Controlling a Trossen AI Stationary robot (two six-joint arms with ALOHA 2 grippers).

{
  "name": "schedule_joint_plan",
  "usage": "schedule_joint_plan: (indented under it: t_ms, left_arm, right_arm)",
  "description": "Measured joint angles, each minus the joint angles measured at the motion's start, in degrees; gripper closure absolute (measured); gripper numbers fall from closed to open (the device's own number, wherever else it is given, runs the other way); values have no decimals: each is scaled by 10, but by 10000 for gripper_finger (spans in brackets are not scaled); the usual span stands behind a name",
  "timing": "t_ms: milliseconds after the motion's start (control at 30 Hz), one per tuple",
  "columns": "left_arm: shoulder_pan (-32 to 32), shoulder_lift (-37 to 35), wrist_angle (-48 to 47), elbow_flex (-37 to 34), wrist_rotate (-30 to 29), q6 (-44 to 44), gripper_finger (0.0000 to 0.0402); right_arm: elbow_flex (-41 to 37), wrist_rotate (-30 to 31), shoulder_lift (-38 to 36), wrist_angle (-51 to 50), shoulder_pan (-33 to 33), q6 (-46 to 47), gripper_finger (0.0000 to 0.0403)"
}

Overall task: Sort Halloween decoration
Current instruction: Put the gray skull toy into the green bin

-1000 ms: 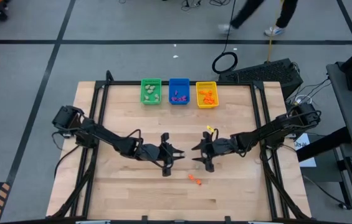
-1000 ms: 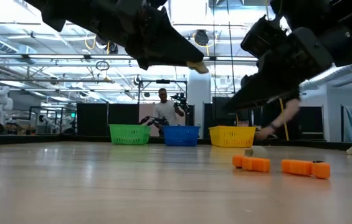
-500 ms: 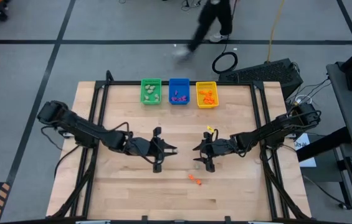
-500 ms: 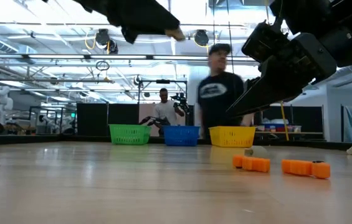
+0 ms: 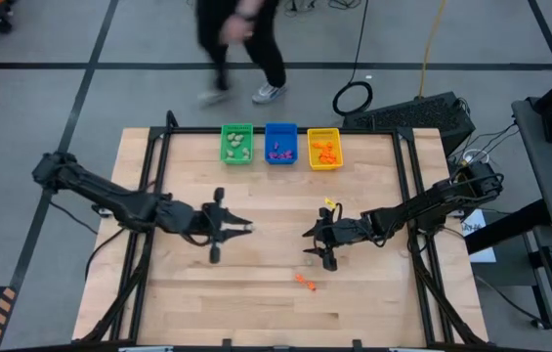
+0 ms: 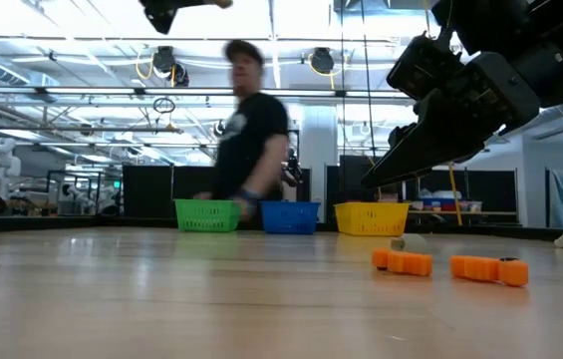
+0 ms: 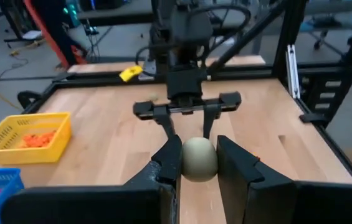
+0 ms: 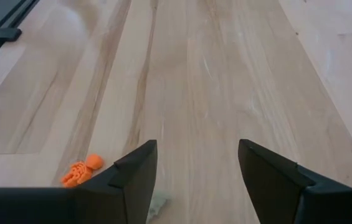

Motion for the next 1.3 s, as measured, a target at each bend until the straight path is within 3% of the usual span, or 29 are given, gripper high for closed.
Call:
schedule_joint_plan:
  t_ms: [233,433,633,1100,1300]
  left_arm:
    - [-1,-87,17,-63,-4,3,340]
    - [0,-116,-11,-72,5,52,340]
    - [-1,-116,-18,-72,61,179,340]
    - [0,-116,-17,-72,53,582,340]
    - [0,-116,-17,-72,27,600,340]
  right_arm:
    - [0,0,0,0,0,0,193]
    - [0,0,0,4,0,-1,193]
    - [0,1,0,4,0,-3,193]
    - [0,2,0,4,0,-3,193]
    - [0,2,0,4,0,-5,193]
